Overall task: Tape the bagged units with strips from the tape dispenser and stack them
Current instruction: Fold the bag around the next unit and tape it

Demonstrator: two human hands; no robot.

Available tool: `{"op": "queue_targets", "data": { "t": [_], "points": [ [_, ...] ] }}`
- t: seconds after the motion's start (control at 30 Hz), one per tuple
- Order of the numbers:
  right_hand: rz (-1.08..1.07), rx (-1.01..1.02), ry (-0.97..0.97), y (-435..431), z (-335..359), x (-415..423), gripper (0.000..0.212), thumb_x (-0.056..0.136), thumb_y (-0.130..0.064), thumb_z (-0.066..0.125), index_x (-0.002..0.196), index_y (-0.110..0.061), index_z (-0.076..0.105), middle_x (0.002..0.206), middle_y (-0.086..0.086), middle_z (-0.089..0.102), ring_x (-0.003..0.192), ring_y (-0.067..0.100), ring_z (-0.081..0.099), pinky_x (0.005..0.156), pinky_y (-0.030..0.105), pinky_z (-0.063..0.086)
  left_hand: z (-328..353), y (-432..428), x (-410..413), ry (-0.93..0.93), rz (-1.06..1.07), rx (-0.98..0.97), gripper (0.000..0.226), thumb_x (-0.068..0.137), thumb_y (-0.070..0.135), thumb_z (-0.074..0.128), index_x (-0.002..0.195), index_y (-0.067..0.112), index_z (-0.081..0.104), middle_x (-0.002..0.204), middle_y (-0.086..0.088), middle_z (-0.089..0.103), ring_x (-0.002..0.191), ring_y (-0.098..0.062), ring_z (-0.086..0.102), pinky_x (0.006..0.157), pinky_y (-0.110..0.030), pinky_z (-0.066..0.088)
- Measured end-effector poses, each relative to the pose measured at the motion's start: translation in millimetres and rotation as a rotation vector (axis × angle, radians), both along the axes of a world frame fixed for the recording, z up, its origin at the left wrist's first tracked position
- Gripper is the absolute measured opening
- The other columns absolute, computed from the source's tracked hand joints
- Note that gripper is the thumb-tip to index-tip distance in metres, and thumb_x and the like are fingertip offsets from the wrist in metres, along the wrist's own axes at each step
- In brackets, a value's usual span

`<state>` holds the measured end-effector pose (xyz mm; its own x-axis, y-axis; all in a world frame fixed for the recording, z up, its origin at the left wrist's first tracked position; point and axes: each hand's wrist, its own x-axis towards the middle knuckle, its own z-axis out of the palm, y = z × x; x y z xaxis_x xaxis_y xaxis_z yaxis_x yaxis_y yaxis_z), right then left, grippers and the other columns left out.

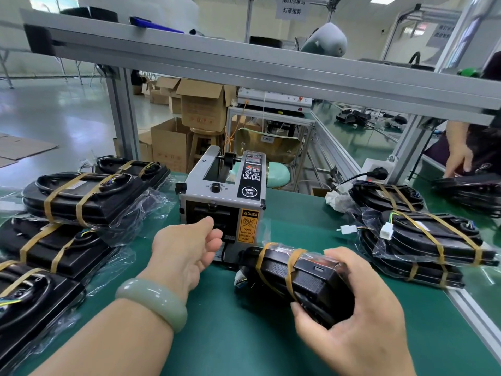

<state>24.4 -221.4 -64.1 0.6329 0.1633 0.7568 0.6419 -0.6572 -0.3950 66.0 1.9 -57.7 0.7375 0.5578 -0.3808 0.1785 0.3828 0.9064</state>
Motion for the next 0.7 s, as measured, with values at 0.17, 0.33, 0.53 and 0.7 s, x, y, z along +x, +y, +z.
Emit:
{"op": "queue_targets", "data": {
  "t": [0.17,0.33,0.53,0.7],
  "points": [
    [-0.005,-0.007,0.004,1,0,-1,0.071,0.044,-0.032,0.078,0.110,-0.024,0.052,0.086,-0.006,0.065,0.072,0.022,0.064,0.069,0.028,0.047,4,0,4,0.000,0.020,-0.026,0.013,0.088,0.024,0.067,0.083,0.013,0.061,0.062,0.000,0.069,0.038,-0.001,0.058,0.038,-0.015,0.040],
    [-0.018,-0.009,0.007,3,1,-2,0.071,0.044,-0.032,0.077,0.110,-0.024,0.052,0.085,-0.005,0.065,0.071,0.023,0.064,0.070,0.027,0.047,1,-2,10,0.009,0.099,-0.005,0.008,0.086,0.018,0.064,0.084,0.011,0.061,0.066,-0.001,0.069,0.042,-0.004,0.057,0.037,-0.015,0.039],
    [-0.007,0.008,0.026,2,1,-1,0.072,0.043,-0.032,0.077,0.109,-0.026,0.051,0.086,-0.008,0.066,0.072,0.022,0.065,0.071,0.025,0.046,3,-5,1,-0.001,0.085,-0.033,0.012,0.088,0.017,0.059,0.077,0.012,0.060,0.065,0.002,0.065,0.047,-0.004,0.054,0.042,-0.017,0.040],
    [-0.005,-0.004,0.028,2,2,-2,0.070,0.043,-0.033,0.077,0.108,-0.028,0.050,0.085,-0.007,0.065,0.071,0.022,0.064,0.069,0.028,0.046,15,-17,-38,-0.100,-0.140,-0.146,0.018,0.089,0.022,0.062,0.072,0.015,0.061,0.051,0.005,0.062,0.039,-0.002,0.053,0.036,-0.015,0.041]
  ]
}}
